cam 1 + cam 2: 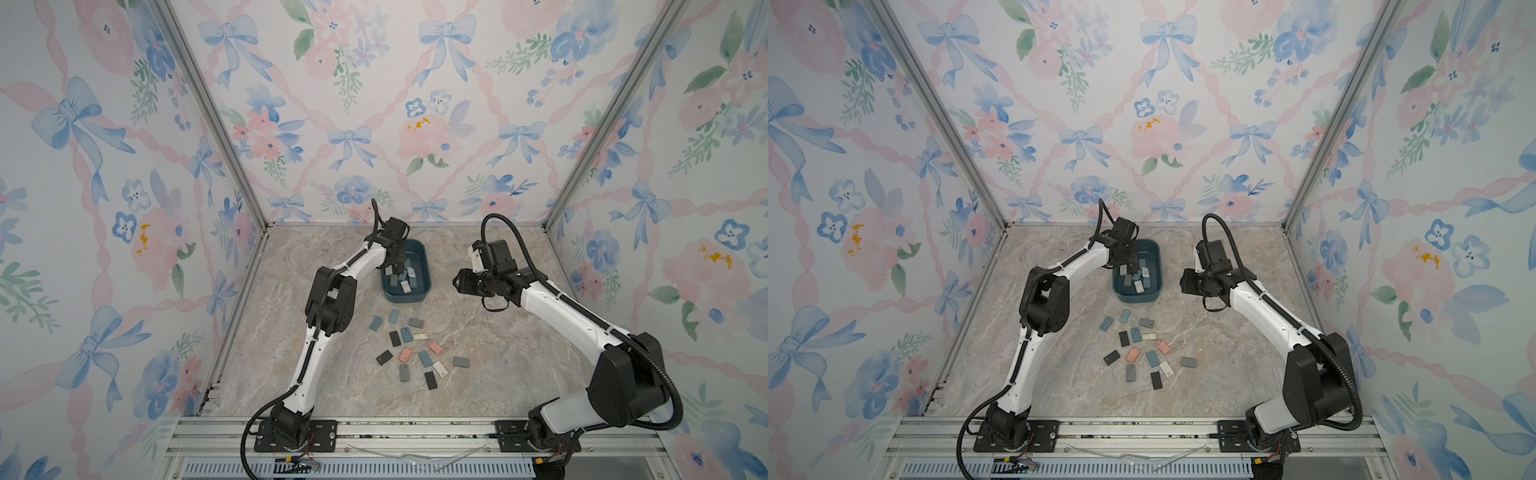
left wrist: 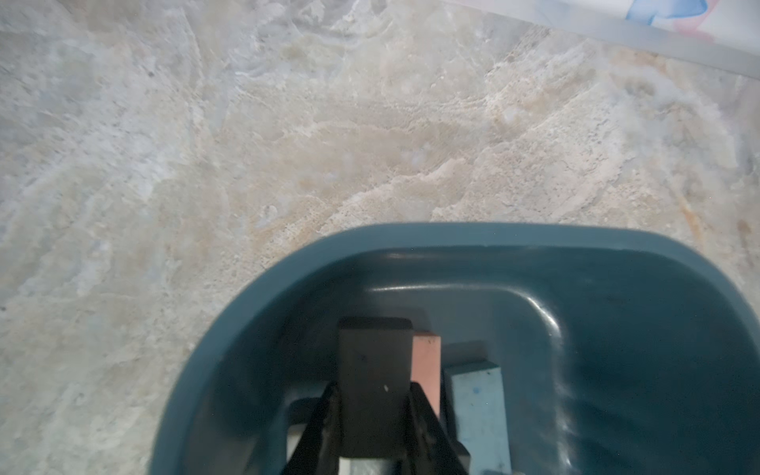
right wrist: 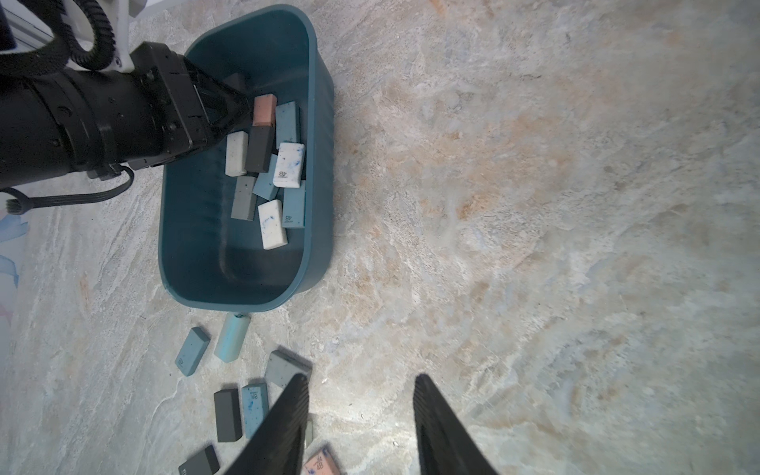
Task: Put the eraser in the storage box
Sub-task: Place the eraser in the storage box.
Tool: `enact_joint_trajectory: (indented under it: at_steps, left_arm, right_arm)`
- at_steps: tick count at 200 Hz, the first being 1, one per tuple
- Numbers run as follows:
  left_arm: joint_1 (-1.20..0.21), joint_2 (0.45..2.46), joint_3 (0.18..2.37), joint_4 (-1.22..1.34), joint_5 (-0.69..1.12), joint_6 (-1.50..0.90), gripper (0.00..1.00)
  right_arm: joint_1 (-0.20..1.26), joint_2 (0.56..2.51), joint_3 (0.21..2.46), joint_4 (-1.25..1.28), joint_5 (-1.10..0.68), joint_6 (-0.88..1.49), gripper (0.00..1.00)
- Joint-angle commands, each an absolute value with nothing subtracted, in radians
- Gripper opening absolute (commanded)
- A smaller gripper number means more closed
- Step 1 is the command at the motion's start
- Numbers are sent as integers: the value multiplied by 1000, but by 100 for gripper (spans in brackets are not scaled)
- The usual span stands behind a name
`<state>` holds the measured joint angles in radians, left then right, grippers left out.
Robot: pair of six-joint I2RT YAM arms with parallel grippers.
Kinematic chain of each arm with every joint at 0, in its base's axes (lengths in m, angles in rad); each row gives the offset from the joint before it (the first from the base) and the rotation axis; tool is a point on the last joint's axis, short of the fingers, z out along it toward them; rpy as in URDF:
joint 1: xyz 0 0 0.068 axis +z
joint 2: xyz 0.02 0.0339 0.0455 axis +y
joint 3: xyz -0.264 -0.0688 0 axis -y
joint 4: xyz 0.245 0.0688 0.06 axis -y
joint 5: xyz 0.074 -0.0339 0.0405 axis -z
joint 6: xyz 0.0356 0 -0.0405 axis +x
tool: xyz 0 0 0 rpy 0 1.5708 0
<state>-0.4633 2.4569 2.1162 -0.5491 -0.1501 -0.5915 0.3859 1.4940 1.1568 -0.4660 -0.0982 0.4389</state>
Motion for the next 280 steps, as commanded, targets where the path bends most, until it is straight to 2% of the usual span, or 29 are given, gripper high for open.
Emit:
enact_joint_trajectory:
  at_steps: [1,37,148,224,280]
  left_arm:
    - [-456,2485,2142,-572,-160,-606,31]
    - [-456,2478,2151,-571,-152,-611,38]
    - [-484,2401,2173,-571,-142,-608,40]
    - [-561,2259,2183,-571,-162,-503,41]
    - [-618,2089,2072,-565,-185,-437,40]
  right_arm:
    - [377,1476,1144,-456,-104,451,45]
    - [377,1470,1145,-456,-104,450,45]
    - [377,1436,1140,-477,-106,437,45]
    - [387,1385,1091,-618,-107,371,46]
    - [462,1328,1002,-746,-66,353,51]
